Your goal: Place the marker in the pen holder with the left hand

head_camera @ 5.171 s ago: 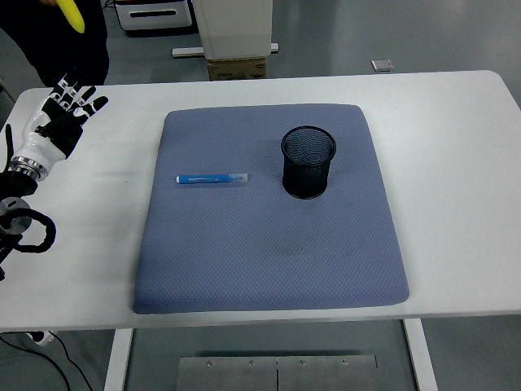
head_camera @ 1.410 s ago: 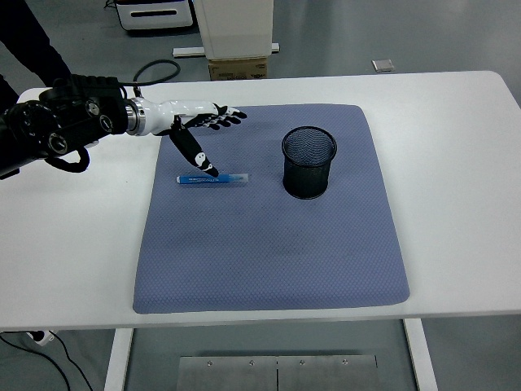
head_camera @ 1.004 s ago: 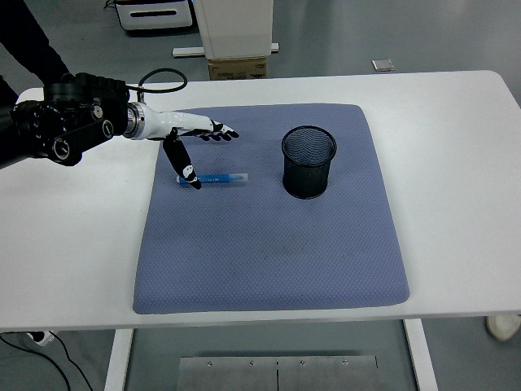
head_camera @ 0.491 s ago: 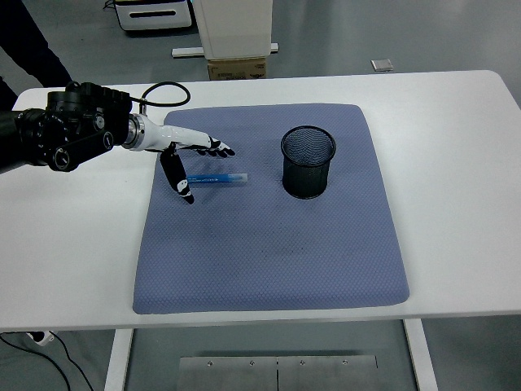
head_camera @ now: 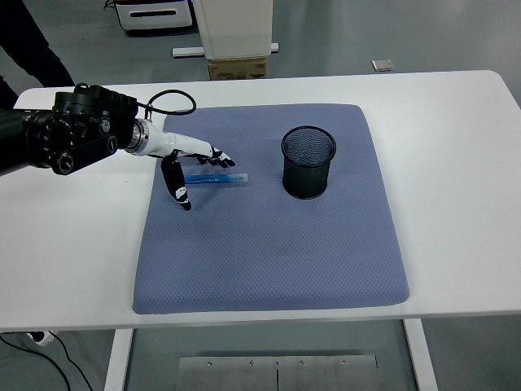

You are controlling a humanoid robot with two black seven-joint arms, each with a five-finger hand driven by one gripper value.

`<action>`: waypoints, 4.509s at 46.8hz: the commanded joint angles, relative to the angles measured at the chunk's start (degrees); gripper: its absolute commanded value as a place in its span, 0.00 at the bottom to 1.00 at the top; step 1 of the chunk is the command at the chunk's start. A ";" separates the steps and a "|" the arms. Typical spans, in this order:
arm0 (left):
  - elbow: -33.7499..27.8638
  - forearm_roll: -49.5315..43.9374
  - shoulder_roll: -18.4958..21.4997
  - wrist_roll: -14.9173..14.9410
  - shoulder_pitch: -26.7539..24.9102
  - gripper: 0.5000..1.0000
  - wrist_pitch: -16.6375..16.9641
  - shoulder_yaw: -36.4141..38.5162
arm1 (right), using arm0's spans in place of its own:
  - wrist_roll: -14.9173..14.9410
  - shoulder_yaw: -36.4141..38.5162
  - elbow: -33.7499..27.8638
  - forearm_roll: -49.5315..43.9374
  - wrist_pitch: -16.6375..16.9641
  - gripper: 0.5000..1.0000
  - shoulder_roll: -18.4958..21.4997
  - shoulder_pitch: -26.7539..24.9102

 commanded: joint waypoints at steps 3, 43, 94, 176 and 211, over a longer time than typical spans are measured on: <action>0.15 0.00 -0.09 0.01 -0.33 1.00 -0.19 -0.05 | -0.01 0.00 0.00 0.00 0.00 1.00 0.00 0.02; 0.23 7.03 -1.67 1.42 -0.42 0.97 -0.19 -0.05 | -0.01 0.00 0.00 0.00 0.00 1.00 0.00 0.02; 0.06 8.18 -3.43 5.02 -0.86 0.52 -0.02 -2.07 | -0.01 0.00 0.00 0.00 0.00 1.00 0.00 0.02; -0.29 12.92 -3.25 4.32 -2.18 0.36 4.82 -2.07 | -0.01 0.00 0.00 0.00 0.00 1.00 0.00 0.02; -1.87 15.91 -3.43 4.32 -1.74 0.31 5.70 -2.07 | -0.01 0.00 0.00 0.00 0.00 1.00 0.00 0.02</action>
